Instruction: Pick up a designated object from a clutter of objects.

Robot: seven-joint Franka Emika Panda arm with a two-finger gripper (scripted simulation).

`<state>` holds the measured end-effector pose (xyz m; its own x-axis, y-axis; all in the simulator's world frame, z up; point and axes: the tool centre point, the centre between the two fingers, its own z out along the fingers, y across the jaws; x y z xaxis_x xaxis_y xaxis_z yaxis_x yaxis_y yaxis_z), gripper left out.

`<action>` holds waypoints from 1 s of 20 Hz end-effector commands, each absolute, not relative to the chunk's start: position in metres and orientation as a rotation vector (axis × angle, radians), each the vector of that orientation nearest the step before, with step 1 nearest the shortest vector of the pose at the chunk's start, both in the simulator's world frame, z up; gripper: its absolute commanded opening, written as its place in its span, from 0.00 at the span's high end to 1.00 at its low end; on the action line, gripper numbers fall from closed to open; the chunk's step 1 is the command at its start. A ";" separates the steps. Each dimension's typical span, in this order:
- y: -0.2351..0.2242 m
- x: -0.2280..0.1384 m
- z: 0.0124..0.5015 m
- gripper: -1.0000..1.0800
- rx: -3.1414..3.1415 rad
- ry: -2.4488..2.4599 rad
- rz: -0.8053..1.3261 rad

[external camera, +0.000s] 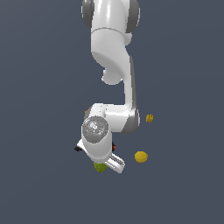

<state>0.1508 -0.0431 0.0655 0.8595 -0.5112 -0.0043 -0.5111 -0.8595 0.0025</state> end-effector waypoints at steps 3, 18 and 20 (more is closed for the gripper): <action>-0.045 0.145 0.094 1.00 3.029 -0.833 -0.002; -0.057 0.103 0.253 1.00 3.030 -0.834 -0.001; -0.059 0.098 0.275 1.00 3.030 -0.834 -0.001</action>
